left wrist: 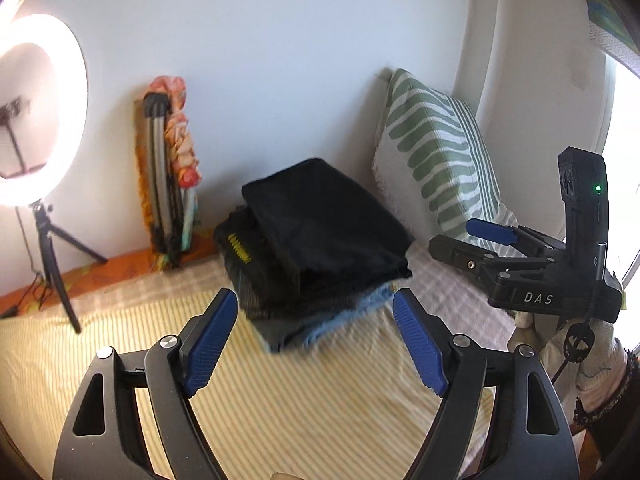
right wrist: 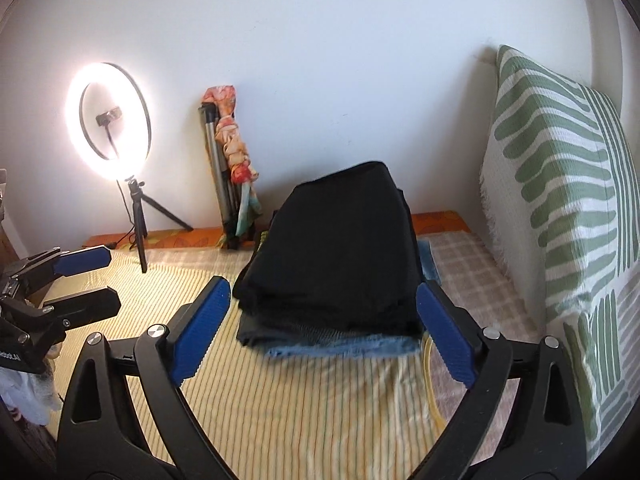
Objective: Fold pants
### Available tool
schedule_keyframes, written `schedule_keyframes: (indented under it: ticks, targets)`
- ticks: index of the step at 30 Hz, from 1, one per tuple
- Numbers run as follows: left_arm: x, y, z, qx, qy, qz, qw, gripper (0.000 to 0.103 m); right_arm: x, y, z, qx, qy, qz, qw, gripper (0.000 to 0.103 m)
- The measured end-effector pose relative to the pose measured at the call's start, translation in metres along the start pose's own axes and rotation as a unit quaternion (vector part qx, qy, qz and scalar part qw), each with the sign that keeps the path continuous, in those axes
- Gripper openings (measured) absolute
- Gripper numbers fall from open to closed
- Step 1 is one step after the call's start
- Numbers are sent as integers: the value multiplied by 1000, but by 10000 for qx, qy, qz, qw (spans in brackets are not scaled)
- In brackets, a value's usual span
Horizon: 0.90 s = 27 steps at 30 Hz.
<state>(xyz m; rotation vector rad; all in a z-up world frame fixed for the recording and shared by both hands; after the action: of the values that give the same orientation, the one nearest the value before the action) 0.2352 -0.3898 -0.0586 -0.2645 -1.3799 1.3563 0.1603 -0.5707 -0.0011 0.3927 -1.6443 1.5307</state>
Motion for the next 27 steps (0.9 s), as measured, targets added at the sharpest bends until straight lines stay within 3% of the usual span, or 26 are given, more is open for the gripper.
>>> schedule_keyframes:
  ticks: [6, 16, 27]
  targets:
    - [31, 39, 8, -45, -156, -49, 9999, 80, 29, 33, -15, 6, 7, -20, 10000, 96]
    - [82, 86, 17, 322, -522, 123, 9980, 83, 77, 79, -49, 22, -3, 124, 9999, 102]
    - [111, 106, 17, 447, -1051, 176, 9933, 84, 114, 112, -82, 265, 18, 231, 9994, 103]
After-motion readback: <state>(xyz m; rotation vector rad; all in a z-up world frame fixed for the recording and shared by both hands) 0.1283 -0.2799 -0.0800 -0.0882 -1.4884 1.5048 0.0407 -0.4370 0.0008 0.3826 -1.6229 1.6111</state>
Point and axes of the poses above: each gripper's, at about its wrist camera, not at the fingertips, and x roughly against the way its jaws point, z to its right, y to its underside, the point moved 5 cm from there along -x, roughly the way its jaws point, and after that the axes turned 11 degrees about y, right-handed, at the moved point
